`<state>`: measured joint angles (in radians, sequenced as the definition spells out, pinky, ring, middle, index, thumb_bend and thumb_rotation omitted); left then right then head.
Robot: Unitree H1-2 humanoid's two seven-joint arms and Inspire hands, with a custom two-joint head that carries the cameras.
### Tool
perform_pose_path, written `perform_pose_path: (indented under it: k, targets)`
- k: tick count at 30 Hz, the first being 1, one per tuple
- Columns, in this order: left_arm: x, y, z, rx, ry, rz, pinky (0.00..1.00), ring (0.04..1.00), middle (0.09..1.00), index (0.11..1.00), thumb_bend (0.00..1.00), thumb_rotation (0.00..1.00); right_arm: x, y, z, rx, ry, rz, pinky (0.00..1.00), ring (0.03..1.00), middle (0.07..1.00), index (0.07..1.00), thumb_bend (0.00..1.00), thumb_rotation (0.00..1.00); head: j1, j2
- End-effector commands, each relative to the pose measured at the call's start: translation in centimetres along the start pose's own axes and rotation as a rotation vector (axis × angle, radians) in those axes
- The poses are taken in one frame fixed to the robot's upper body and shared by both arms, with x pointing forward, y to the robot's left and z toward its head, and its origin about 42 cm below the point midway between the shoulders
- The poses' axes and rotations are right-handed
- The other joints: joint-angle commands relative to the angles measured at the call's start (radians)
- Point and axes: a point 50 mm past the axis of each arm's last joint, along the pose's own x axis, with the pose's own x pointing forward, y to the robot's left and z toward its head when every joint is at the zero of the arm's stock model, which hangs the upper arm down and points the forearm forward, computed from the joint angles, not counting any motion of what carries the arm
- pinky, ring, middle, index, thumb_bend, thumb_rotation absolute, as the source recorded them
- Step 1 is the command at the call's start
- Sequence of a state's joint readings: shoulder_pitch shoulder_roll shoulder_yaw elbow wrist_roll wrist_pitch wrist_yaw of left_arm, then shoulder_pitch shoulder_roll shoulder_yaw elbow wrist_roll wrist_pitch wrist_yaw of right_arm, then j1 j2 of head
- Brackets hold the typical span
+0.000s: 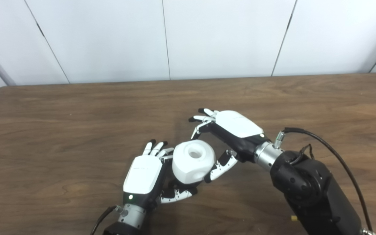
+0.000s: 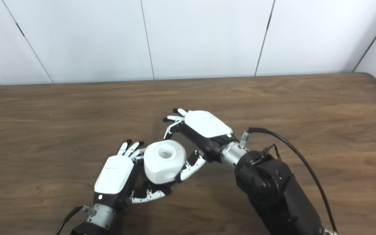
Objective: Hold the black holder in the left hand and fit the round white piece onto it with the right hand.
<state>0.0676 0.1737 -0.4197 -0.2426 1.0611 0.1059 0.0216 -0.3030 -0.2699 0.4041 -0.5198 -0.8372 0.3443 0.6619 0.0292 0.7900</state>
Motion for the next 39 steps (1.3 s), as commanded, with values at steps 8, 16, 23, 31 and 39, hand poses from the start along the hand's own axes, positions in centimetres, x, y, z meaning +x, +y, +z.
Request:
perform_pose_path:
  k: [8,16,23,31,39]
  targets:
    - [-0.2,-0.5,-0.1,0.029,-0.011,-0.050,1.00,0.919,0.807,0.485,0.52,0.05,0.1,-1.2,0.2,-0.027,-0.020,-0.073,1.00,1.000,0.914,0.487,0.51,0.14,-0.003,-0.001]
    - [-0.2,-0.6,-0.1,0.025,-0.014,-0.047,1.00,0.916,0.805,0.485,0.52,0.05,0.2,-0.7,0.5,-0.021,-0.030,-0.072,1.00,1.000,0.909,0.487,0.51,0.14,-0.004,-0.001]
    - [-0.1,-0.7,0.0,0.030,-0.014,-0.048,1.00,0.918,0.807,0.485,0.52,0.05,0.3,-0.1,0.9,-0.020,-0.039,-0.070,1.00,1.000,0.907,0.487,0.51,0.14,0.000,-0.003]
    - [-0.1,-0.7,0.0,0.024,-0.015,-0.048,1.00,0.922,0.809,0.485,0.52,0.05,0.2,0.3,0.9,-0.023,-0.049,-0.068,1.00,1.000,0.902,0.487,0.51,0.14,0.000,-0.002]
    - [-0.1,-0.6,0.0,0.032,-0.013,-0.048,1.00,0.918,0.807,0.485,0.52,0.05,0.2,0.6,0.7,-0.024,-0.045,-0.060,1.00,1.000,0.904,0.486,0.51,0.14,-0.005,-0.001]
